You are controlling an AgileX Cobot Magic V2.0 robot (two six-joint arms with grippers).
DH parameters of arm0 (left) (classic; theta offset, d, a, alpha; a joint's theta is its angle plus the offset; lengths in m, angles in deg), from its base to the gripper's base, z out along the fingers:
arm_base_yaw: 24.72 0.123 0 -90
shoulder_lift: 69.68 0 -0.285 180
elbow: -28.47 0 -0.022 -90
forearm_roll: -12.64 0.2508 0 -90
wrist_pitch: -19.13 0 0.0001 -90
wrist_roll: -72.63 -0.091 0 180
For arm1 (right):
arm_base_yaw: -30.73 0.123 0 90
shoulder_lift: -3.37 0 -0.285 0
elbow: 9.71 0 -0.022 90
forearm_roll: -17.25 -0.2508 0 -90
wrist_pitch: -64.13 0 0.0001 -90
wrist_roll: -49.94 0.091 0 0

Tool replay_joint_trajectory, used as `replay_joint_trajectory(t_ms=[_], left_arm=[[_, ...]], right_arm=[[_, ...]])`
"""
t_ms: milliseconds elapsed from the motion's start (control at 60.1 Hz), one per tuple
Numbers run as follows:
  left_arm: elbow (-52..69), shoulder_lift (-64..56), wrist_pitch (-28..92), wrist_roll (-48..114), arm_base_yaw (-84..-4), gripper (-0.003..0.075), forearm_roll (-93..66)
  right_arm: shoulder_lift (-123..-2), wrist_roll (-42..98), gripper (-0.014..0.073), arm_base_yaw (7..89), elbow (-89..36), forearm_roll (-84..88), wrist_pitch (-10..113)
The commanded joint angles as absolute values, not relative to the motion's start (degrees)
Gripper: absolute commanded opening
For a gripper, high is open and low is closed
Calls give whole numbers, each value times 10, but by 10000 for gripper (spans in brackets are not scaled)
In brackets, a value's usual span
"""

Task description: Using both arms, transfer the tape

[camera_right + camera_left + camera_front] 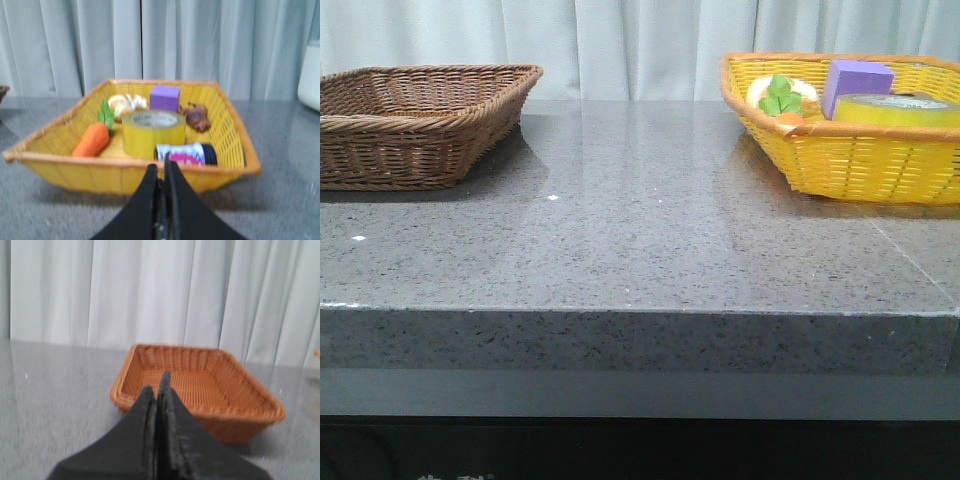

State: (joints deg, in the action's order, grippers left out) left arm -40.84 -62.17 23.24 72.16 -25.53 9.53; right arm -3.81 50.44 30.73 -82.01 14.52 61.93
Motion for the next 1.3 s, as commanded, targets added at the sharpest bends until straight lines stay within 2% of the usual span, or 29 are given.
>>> replay_joint_trajectory(t_ms=[0, 216, 566, 849, 1281], left_arm=[[-340, -616, 219, 726, -255, -20, 91], [-175, -525, 324, 726, -255, -20, 91], [40, -353, 516, 726, -255, -20, 91], [55, -270, 539, 726, -255, -20, 91], [55, -166, 538, 726, -255, -20, 91]], right_arm=[[-28, 499, -68, 305, -748, 146, 620], [-86, 499, -68, 305, -593, 146, 520], [-288, 499, -68, 305, -393, 146, 379], [-421, 499, -68, 305, -358, 146, 289], [-562, 499, -58, 305, -358, 151, 282]])
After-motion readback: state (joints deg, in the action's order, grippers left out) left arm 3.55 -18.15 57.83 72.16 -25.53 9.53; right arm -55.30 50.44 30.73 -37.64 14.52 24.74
